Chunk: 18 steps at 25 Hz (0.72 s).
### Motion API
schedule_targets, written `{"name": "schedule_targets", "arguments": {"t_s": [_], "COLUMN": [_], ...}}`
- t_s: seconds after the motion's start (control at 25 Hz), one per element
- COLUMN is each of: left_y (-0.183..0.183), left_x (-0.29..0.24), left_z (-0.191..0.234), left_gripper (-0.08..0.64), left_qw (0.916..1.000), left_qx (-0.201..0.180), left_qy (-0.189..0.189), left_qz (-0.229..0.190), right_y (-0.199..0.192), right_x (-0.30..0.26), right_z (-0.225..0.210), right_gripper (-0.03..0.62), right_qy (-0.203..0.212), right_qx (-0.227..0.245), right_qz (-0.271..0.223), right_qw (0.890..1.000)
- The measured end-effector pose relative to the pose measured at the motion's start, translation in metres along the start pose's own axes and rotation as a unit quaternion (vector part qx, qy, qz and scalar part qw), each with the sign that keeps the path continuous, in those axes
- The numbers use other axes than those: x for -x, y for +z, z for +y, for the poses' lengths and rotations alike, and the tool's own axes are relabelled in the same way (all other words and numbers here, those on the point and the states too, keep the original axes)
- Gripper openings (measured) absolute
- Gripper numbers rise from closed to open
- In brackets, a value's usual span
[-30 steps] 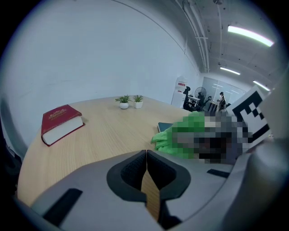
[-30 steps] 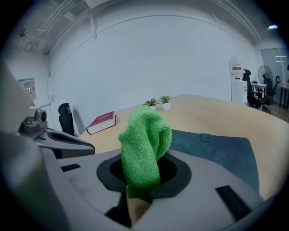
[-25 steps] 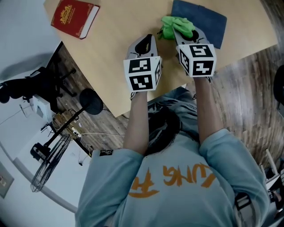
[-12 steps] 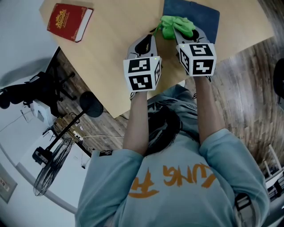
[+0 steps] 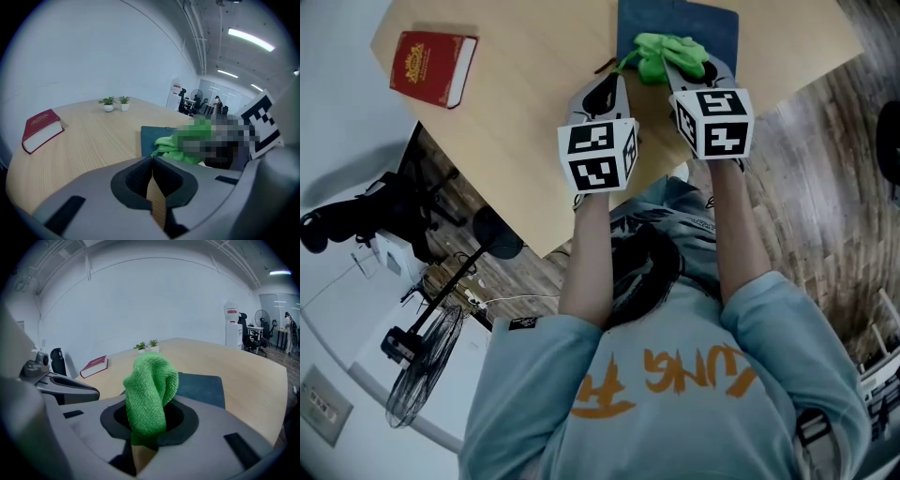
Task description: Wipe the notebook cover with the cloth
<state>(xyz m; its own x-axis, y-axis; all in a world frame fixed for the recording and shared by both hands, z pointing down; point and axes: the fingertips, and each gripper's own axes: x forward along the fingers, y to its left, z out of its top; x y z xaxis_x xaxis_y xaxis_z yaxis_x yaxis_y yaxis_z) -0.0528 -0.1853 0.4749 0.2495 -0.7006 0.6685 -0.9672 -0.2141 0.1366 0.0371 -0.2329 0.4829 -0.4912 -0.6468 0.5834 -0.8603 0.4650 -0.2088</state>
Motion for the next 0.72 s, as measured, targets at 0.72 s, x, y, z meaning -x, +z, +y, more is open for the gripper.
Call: {"name": "schedule_targets", "arguments": {"t_s": [0.72], "left_y": [0.006], "left_x": [-0.015], "left_z": [-0.035], "left_gripper": [0.021], "left_qw": [0.9992], "left_qx": [-0.018], "left_qy": [-0.036], "left_qz": [0.005], "right_y": [-0.011], "right_x": [0.027], "right_z": [-0.044], "right_gripper": [0.083], "right_qy": [-0.051], "right_qx": [-0.023], "right_qz": [0.000], "right_qw": [0.998]}}
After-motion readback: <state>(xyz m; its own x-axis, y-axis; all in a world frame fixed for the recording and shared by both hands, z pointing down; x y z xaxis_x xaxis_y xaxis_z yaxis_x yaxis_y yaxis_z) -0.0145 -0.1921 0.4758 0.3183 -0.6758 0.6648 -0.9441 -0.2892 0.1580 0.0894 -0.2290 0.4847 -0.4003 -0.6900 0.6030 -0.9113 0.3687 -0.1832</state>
